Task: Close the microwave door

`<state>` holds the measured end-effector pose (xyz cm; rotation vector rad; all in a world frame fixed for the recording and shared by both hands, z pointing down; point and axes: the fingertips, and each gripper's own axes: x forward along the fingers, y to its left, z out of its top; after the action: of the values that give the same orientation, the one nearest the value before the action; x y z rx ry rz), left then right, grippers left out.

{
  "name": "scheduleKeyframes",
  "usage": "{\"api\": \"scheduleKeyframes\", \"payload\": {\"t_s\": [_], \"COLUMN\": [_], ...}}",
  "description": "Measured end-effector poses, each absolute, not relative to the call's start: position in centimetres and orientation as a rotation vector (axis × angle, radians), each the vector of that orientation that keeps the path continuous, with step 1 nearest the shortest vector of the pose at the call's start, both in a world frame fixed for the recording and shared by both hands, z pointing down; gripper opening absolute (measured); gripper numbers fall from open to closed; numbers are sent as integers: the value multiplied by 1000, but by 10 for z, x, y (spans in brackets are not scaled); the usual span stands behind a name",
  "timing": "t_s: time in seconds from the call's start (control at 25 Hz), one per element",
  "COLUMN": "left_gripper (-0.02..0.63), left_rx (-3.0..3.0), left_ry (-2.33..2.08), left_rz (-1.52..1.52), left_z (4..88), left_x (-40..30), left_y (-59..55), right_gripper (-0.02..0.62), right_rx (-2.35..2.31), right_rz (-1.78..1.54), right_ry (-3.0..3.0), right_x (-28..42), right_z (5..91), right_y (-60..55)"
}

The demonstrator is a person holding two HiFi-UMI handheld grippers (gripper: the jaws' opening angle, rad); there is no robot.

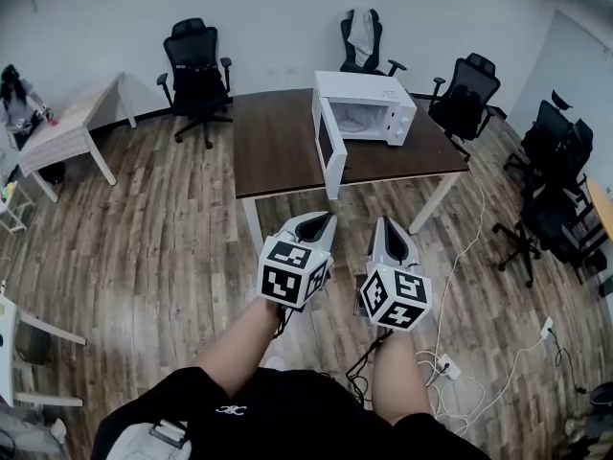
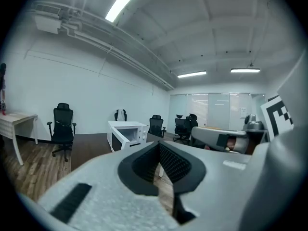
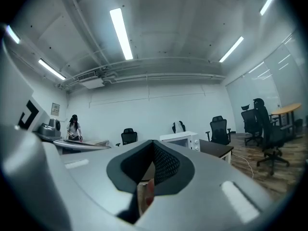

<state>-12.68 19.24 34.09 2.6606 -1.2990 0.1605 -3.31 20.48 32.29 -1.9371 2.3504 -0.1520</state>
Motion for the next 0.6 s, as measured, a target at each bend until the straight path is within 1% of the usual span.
{"api": "scheduleKeyframes", "payload": {"t_s": [0.6], "left_gripper": [9], "left_rx": [2680], "left_ry": [-1198], "left_rz": [164], "left_z": [353], "left_x": [-165], "left_y": [141], "right_gripper": [9], "right_rx": [-2014], "right_rz": [-132], "right_ry": [2306], "right_x": [-77], "right_z": [330], "right_y": [161]}}
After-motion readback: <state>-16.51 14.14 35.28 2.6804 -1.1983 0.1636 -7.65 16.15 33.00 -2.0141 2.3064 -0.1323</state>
